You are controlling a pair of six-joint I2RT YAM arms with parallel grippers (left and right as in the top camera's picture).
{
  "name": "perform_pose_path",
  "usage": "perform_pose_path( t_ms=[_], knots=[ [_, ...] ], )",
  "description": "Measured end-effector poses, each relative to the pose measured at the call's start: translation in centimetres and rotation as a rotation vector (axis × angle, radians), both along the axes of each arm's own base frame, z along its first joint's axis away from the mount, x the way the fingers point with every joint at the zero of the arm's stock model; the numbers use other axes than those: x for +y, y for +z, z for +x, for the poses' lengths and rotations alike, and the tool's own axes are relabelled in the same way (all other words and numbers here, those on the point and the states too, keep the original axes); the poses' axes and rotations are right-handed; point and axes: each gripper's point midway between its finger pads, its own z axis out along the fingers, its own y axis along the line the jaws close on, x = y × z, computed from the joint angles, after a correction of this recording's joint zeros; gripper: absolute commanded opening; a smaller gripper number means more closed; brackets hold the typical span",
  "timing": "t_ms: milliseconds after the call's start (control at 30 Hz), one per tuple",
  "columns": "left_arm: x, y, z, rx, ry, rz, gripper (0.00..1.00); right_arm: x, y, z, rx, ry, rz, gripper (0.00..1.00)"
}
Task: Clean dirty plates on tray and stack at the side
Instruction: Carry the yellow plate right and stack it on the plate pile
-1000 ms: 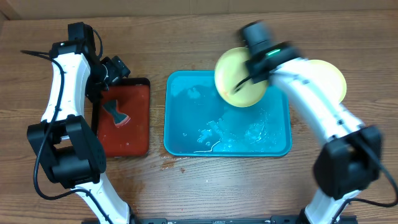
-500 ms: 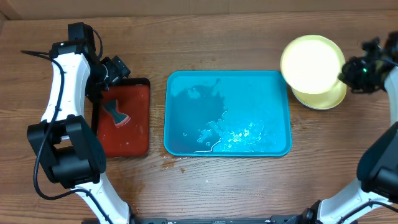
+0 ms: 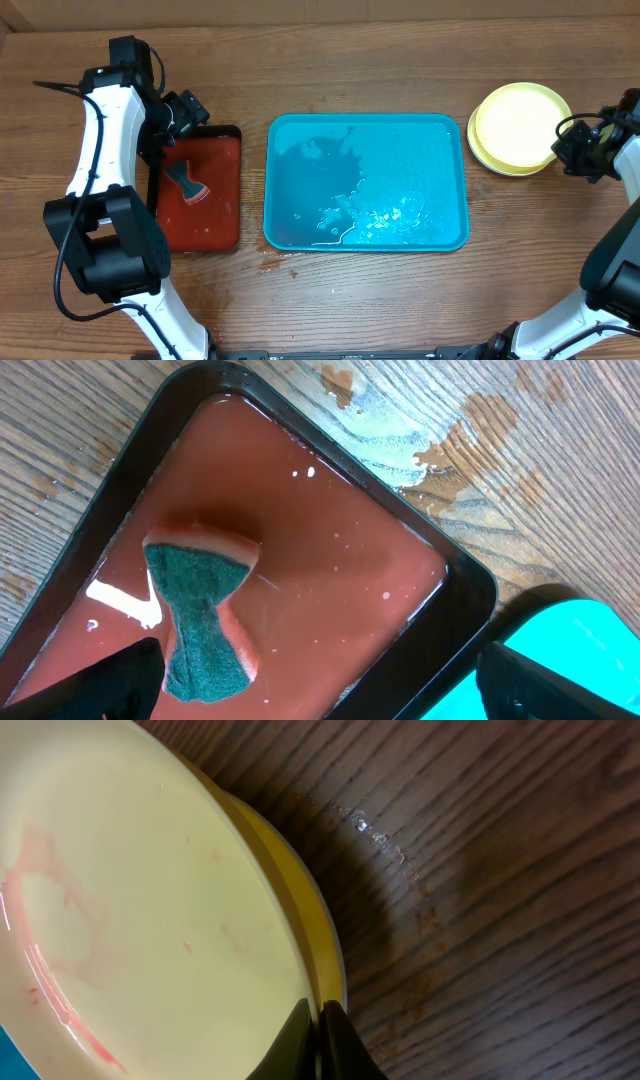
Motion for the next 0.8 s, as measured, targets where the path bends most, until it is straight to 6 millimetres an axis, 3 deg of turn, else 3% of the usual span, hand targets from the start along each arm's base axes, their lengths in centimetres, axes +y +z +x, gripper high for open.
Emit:
perform_pose_path(
  t_ms=[67,133,167,333,433,600,733,800],
  knots=[
    [0.0,0.0,0.0,0.0,0.0,0.0,1.0,-0.1,0.0,0.0,0.001,-0.011,0.0,0.68],
    [0.0,0.0,0.0,0.0,0.0,0.0,1.0,0.0,-0.1,-0.1,0.005,-0.015,0.003,0.91],
    [0.0,0.0,0.0,0.0,0.0,0.0,1.0,0.0,-0.1,-0.2,0.007,-0.017,0.007,0.96],
    [0.0,0.0,0.0,0.0,0.0,0.0,1.0,1.5,-0.3,-1.3,0.048,-0.006,0.077,1.0],
    [0.0,0.0,0.0,0.0,0.0,0.0,1.0,2.4,1.0,-1.9,0.045,0.002,0.105,1.0],
    [0.0,0.0,0.0,0.0,0.0,0.0,1.0,4.1,7.4,-3.0,-0.05,0.04,0.065,1.0],
    [0.0,0.0,0.0,0.0,0.0,0.0,1.0,7.9,13.8,-5.0,-0.148,0.133,0.002,1.0],
    [0.0,0.0,0.0,0.0,0.0,0.0,1.0,9.9,15.8,-6.1,-0.175,0.181,-0.024,1.0]
  ],
)
